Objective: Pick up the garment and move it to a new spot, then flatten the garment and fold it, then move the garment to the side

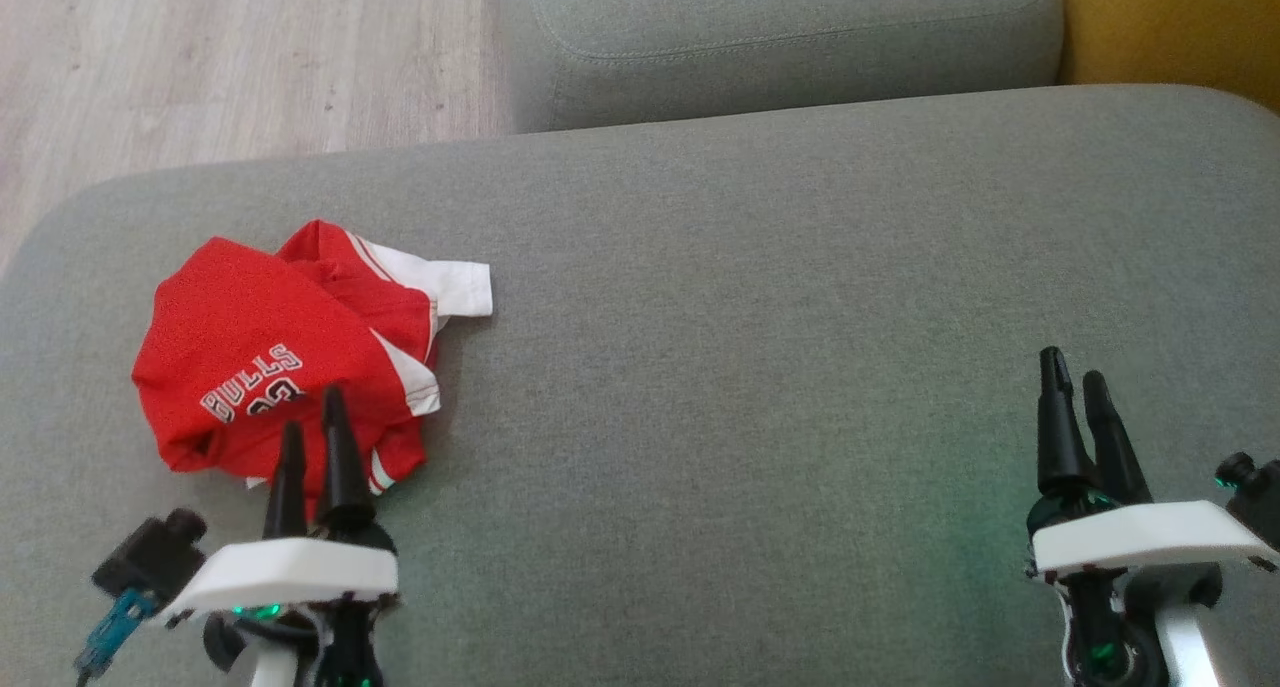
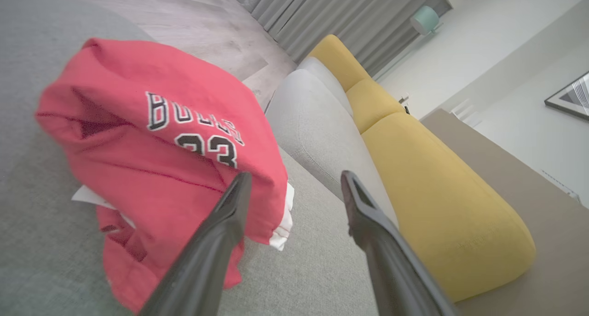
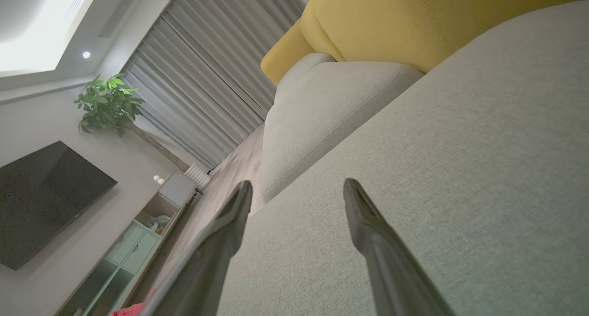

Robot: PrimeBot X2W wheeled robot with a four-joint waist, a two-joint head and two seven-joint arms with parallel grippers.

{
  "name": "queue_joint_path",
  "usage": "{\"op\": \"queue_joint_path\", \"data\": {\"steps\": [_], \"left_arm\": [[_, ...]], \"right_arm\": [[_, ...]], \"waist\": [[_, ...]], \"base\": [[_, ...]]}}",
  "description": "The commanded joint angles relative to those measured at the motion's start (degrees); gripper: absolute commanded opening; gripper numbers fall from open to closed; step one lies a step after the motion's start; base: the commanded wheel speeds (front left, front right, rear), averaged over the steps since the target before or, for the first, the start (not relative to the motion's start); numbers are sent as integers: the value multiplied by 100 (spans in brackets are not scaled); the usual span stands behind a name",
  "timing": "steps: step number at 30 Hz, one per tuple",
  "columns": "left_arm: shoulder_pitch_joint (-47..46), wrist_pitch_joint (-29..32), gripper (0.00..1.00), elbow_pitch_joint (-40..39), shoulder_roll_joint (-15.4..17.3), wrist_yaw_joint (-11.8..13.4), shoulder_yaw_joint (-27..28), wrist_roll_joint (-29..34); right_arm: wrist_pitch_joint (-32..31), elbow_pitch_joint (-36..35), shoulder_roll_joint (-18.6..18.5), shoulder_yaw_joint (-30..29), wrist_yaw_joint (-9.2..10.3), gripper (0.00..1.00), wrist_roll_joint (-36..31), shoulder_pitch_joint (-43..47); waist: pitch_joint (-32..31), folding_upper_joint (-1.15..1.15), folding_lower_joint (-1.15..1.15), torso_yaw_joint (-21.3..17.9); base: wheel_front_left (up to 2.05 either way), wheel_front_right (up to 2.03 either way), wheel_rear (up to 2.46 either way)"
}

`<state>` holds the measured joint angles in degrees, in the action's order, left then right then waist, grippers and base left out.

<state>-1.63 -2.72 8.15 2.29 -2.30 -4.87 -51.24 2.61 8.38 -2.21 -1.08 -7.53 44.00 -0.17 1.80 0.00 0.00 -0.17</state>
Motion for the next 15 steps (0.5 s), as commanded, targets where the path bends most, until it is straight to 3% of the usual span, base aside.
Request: {"op": "queue_joint_path", "data": {"steps": [1, 15], "left_arm": [[-345, -105, 100, -277, 77, 28, -46, 302], [-585, -341, 100, -134, 451, 430, -939, 1551]], "right_arm": [[110, -255, -37, 100, 2, 100, -307, -279], [347, -266, -43, 220, 2, 100, -1574, -282]], "waist": [[6, 0, 0, -2], [22, 0, 0, -3]], "base": [[0, 0, 0], [0, 0, 0]]}}
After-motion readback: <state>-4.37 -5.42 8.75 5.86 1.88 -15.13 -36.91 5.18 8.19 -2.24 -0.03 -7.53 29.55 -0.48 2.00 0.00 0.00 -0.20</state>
